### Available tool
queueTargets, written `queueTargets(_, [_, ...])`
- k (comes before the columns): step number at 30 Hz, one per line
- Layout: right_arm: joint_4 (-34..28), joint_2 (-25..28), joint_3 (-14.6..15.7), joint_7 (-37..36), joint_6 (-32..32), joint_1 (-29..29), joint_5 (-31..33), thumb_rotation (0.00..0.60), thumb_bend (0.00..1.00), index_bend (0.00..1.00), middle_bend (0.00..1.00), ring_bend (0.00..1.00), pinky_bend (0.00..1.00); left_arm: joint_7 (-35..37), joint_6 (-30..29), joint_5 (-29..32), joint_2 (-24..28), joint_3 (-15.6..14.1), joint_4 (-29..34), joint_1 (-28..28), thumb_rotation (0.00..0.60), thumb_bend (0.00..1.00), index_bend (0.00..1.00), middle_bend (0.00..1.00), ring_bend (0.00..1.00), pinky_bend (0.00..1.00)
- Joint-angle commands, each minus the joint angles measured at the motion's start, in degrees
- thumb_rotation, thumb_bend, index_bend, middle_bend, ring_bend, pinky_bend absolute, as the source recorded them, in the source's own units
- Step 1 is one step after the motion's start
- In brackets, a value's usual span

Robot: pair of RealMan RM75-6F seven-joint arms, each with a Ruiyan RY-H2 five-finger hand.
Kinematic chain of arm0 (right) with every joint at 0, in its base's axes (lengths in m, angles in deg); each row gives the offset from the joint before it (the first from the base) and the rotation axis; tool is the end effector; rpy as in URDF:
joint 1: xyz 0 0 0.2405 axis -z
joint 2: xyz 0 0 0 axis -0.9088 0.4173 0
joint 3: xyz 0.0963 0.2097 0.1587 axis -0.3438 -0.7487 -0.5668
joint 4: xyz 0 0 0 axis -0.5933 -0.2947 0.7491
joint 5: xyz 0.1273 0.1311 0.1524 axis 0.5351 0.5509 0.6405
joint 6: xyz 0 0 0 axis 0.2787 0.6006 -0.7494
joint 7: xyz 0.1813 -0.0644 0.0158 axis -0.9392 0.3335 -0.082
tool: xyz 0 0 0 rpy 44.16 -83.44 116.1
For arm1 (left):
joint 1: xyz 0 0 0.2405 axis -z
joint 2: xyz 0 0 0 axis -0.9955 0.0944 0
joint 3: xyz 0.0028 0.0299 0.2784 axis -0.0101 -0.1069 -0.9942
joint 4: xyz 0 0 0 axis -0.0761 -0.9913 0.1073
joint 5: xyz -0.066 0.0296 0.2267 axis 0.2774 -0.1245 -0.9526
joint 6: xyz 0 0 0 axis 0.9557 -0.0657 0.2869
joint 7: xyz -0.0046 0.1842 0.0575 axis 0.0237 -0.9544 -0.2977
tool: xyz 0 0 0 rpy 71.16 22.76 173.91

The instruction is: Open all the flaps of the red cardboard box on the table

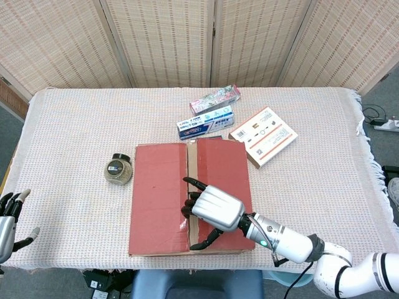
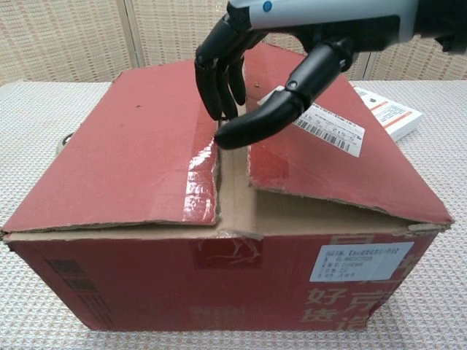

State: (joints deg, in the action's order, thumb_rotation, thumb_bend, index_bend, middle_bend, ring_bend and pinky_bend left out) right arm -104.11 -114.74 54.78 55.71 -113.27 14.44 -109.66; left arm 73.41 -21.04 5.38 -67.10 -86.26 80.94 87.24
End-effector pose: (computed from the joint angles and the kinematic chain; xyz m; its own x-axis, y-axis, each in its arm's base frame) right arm -0.0006 -0.3090 0.0358 0.5678 -0.2112 0.7956 -0.5313 -0.8323 0.1583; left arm -0.3420 0.2191 0.1616 0.5178 0.0020 0.8555 0.8535 0.0679 -0.5167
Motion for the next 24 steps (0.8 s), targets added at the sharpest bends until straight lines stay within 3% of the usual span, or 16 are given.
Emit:
queueTargets(1, [-0.8, 1.4, 0.0, -0.9, -2.0, 1.2, -1.1, 0.2, 0.01, 0.43, 0.49, 0.44, 0.0, 0.1, 0.1, -0.2, 0.1, 0.1, 0.0, 0.2, 0.6, 0.29, 0.13, 0.19, 0.12, 0.0])
queueTargets(24, [-5.3, 18.1, 2.8, -8.3, -21.5, 16.8, -11.0, 0.197, 0.01, 0.43, 0.49, 0.46, 0.0, 3.2, 3.8, -4.0, 2.2, 3.6, -1.0, 6.9, 0.6, 0.29, 0.13, 0.18, 0.12, 0.0])
